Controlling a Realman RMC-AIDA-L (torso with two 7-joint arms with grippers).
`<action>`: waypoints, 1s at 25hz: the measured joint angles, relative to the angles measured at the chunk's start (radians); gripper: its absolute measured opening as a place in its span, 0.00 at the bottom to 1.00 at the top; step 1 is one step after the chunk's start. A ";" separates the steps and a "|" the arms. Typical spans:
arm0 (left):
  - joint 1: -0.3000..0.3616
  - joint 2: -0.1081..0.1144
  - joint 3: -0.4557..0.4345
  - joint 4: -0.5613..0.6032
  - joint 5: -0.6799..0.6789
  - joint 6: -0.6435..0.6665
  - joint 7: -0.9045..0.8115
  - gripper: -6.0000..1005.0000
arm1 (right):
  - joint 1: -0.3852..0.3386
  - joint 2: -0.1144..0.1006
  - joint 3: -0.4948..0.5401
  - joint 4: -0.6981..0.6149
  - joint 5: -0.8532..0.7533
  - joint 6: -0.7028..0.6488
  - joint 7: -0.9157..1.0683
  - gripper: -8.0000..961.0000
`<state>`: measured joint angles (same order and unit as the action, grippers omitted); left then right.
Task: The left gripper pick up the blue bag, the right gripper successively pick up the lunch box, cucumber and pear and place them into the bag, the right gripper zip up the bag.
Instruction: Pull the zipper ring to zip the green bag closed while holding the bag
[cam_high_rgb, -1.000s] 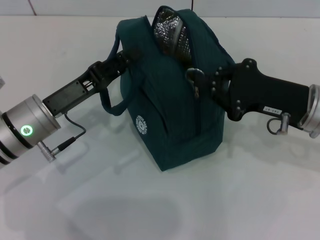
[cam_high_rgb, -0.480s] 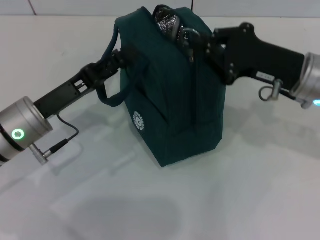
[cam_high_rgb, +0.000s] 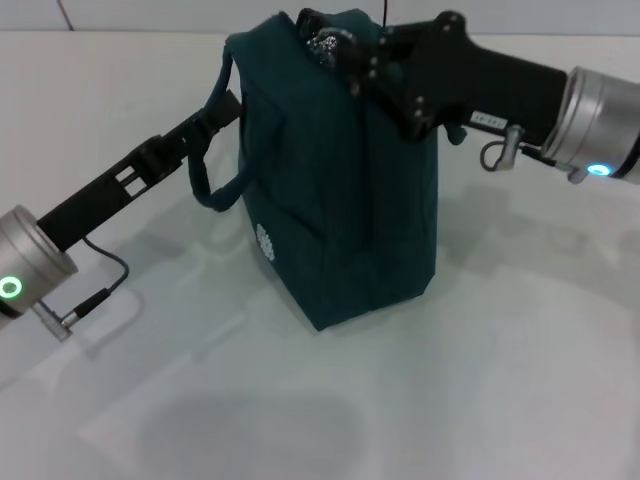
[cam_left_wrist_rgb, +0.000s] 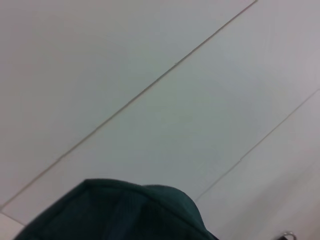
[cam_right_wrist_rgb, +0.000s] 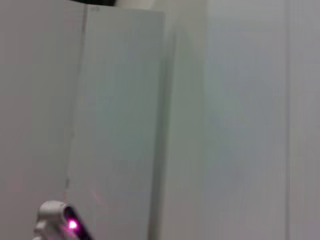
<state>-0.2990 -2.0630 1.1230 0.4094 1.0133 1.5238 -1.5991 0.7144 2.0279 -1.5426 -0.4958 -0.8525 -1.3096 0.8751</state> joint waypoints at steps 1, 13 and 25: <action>0.005 0.000 -0.001 0.001 -0.001 0.002 0.018 0.88 | 0.000 0.000 -0.016 -0.004 0.002 0.000 -0.001 0.02; 0.080 -0.005 -0.133 0.009 -0.002 0.088 0.165 0.88 | 0.022 0.000 -0.111 -0.014 0.071 -0.008 -0.040 0.02; 0.081 -0.009 -0.135 0.010 0.019 0.092 0.186 0.88 | 0.028 0.000 -0.218 -0.017 0.156 0.030 -0.096 0.02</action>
<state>-0.2177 -2.0719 0.9878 0.4194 1.0319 1.6159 -1.4134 0.7428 2.0279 -1.7606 -0.5124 -0.6968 -1.2794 0.7796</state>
